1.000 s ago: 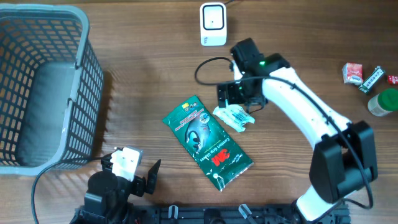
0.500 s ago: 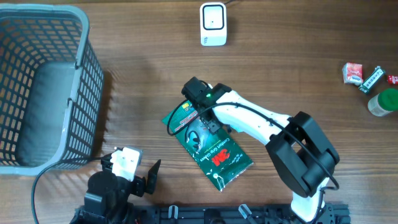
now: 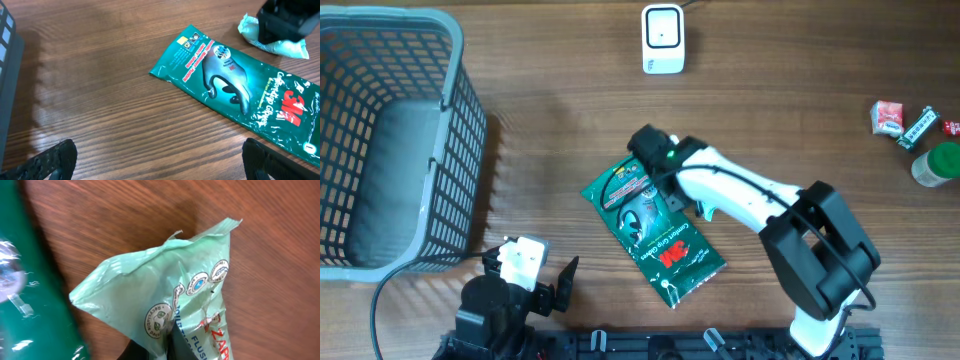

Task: Scan the item barcode

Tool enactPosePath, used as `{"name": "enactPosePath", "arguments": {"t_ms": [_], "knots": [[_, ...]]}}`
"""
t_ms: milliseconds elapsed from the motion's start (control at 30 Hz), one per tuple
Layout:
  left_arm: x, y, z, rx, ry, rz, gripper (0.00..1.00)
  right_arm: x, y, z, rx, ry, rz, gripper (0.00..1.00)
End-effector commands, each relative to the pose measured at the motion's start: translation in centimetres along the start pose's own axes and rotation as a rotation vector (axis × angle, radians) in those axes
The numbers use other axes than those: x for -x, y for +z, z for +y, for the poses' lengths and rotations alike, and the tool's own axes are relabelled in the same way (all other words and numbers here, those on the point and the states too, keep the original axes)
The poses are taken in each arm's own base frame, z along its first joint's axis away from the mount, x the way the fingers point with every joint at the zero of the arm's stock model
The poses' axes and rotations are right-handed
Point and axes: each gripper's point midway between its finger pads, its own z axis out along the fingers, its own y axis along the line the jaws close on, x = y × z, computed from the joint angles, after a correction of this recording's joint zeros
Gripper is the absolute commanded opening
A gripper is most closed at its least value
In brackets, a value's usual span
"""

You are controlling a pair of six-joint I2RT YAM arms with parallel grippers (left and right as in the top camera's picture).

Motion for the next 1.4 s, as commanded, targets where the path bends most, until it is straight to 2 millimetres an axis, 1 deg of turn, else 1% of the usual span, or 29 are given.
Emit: {"name": "enactPosePath", "arguments": {"t_ms": [0, 33, 67, 100, 133, 200, 233, 267, 300, 333, 367, 433, 467, 600, 767, 833, 867, 900, 933, 1000, 1033, 1100, 1133, 1167, 1200, 1233, 1267, 1300, 1367], "knots": [[0.0, 0.0, -0.1, -0.005, 0.012, -0.004, 1.00, 2.1, -6.7, 4.9, 0.509, -0.017, -0.062, 0.04], [0.0, 0.0, -0.1, -0.005, 0.012, -0.004, 1.00, 2.1, -9.7, 5.3, 0.733, -0.026, -0.095, 0.04], [0.0, 0.0, -0.1, -0.005, 0.012, -0.004, 1.00, 2.0, -11.0, 5.1, 0.860, -0.020, -0.102, 0.04], [0.0, 0.0, -0.1, -0.005, 0.012, -0.004, 1.00, 2.1, -12.2, 4.3, 1.010, 0.005, -0.124, 0.04], [0.0, 0.0, -0.1, -0.005, 0.012, -0.004, 1.00, 2.4, -12.8, 3.5, 1.112, 0.029, -0.154, 0.04], [0.0, 0.0, -0.1, -0.005, 0.012, -0.004, 1.00, 2.9, -14.1, 1.0, 1.354, 0.062, -0.291, 0.04], [0.0, 0.0, -0.1, -0.005, 0.012, -0.004, 1.00, 3.2, -13.9, 0.1, 1.426, 0.102, -0.326, 0.04], [0.0, 0.0, -0.1, -0.005, 0.012, -0.004, 1.00, 3.3, -13.0, -0.4, 1.488, 0.138, -0.342, 0.04], [0.0, 0.0, -0.1, -0.005, 0.012, -0.004, 1.00, 3.0, -11.9, 0.1, 1.547, 0.152, -0.347, 0.04], [0.0, 0.0, -0.1, -0.005, 0.012, -0.004, 1.00, 2.8, -11.6, 0.7, 1.654, 0.125, -0.405, 0.04], [0.0, 0.0, -0.1, -0.005, 0.012, -0.004, 1.00, 2.7, -12.0, 0.9, 1.744, 0.099, -0.466, 0.04], [0.0, 0.0, -0.1, -0.005, 0.012, -0.004, 1.00, 2.9, -10.7, 1.2, 1.789, 0.117, -0.450, 0.04], [0.0, 0.0, -0.1, -0.005, 0.012, -0.004, 1.00, 3.1, -10.6, 1.2, 1.784, 0.099, -0.470, 0.04], [0.0, 0.0, -0.1, -0.005, 0.012, -0.004, 1.00, 3.8, -10.7, 0.9, 1.750, 0.000, -0.582, 0.04], [0.0, 0.0, -0.1, -0.005, 0.012, -0.004, 1.00, 4.2, -10.8, 0.7, 1.732, -0.045, -0.632, 0.05], [0.0, 0.0, -0.1, -0.005, 0.012, -0.004, 1.00, 4.8, -11.7, 0.3, 1.712, -0.047, -0.628, 0.05], [0.0, 0.0, -0.1, -0.005, 0.012, -0.004, 1.00, 5.2, -12.0, 0.1, 1.685, -0.042, -0.624, 0.05], [0.0, 0.0, -0.1, -0.005, 0.012, -0.004, 1.00, 5.8, -12.5, 0.0, 1.617, -0.036, -0.627, 0.05], [0.0, 0.0, -0.1, -0.005, 0.012, -0.004, 1.00, 6.9, -13.4, 0.0, 1.463, -0.029, -0.645, 0.05], [0.0, 0.0, -0.1, -0.005, 0.012, -0.004, 1.00, 8.0, -14.4, -0.2, 1.227, -0.005, -0.676, 0.05], [0.0, 0.0, -0.1, -0.005, 0.012, -0.004, 1.00, 8.4, -14.9, -1.0, 0.949, 0.022, -0.708, 0.05], [0.0, 0.0, -0.1, -0.005, 0.012, -0.004, 1.00, 8.5, -14.2, -2.7, 0.605, 0.025, -0.726, 0.04], [0.0, 0.0, -0.1, -0.005, 0.012, -0.004, 1.00, 8.5, -13.8, -3.2, 0.502, 0.011, -0.724, 0.05], [0.0, 0.0, -0.1, -0.005, 0.012, -0.004, 1.00, 8.6, -13.2, -4.0, 0.346, -0.019, -0.723, 0.05], [0.0, 0.0, -0.1, -0.005, 0.012, -0.004, 1.00, 9.2, -12.9, -4.9, 0.234, -0.034, -0.733, 0.05], [0.0, 0.0, -0.1, -0.005, 0.012, -0.004, 1.00, 9.9, -12.7, -6.0, 0.157, -0.043, -0.751, 0.04], [0.0, 0.0, -0.1, -0.005, 0.012, -0.004, 1.00, 10.8, -12.5, -7.7, 0.050, -0.046, -0.770, 0.05], [0.0, 0.0, -0.1, -0.005, 0.012, -0.004, 1.00, 11.5, -12.5, -8.7, -0.009, -0.050, -0.782, 0.05], [0.0, 0.0, -0.1, -0.005, 0.012, -0.004, 1.00, 13.5, -12.8, -9.5, -0.084, -0.116, -0.814, 0.05]]}}
